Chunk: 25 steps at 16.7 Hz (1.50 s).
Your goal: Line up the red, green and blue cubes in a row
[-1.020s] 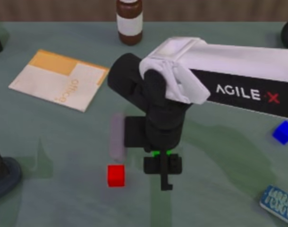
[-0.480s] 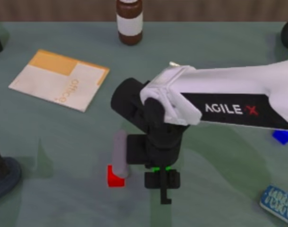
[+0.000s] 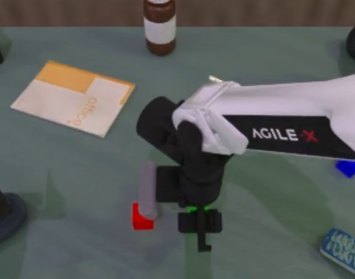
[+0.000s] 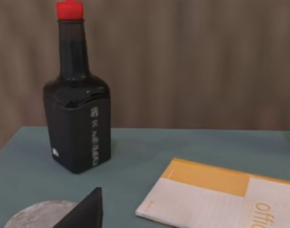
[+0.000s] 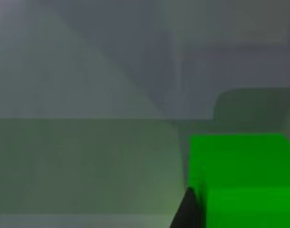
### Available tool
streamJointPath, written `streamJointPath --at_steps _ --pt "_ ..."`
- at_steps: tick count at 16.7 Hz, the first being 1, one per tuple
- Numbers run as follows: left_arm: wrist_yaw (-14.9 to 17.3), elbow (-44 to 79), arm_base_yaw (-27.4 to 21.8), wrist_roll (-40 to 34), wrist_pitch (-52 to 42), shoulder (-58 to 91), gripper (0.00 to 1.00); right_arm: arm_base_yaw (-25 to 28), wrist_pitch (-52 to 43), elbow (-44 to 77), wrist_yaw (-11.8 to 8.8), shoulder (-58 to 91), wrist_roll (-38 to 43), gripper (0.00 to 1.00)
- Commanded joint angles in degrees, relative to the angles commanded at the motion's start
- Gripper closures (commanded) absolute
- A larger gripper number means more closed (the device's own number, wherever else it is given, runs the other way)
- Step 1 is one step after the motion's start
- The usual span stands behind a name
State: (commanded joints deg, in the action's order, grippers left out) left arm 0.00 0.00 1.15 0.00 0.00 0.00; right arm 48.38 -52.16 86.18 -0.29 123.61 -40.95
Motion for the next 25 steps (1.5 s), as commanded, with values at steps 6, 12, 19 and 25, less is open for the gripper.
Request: streamJointPath --at_steps 6,12,19,25 --pt "0.00 0.00 0.00 0.00 0.00 0.00 0.00 0.00 0.00 0.00 0.00 0.00 0.00 0.00" --pt "0.00 0.00 0.00 0.00 0.00 0.00 0.00 0.00 0.00 0.00 0.00 0.00 0.00 0.00" --pt "0.00 0.00 0.00 0.00 0.00 0.00 0.00 0.12 -6.40 4.41 -0.03 -1.92 -0.12 0.00" --pt "0.00 0.00 0.00 0.00 0.00 0.00 0.00 0.31 -13.97 9.34 -0.04 -4.67 -0.22 0.00"
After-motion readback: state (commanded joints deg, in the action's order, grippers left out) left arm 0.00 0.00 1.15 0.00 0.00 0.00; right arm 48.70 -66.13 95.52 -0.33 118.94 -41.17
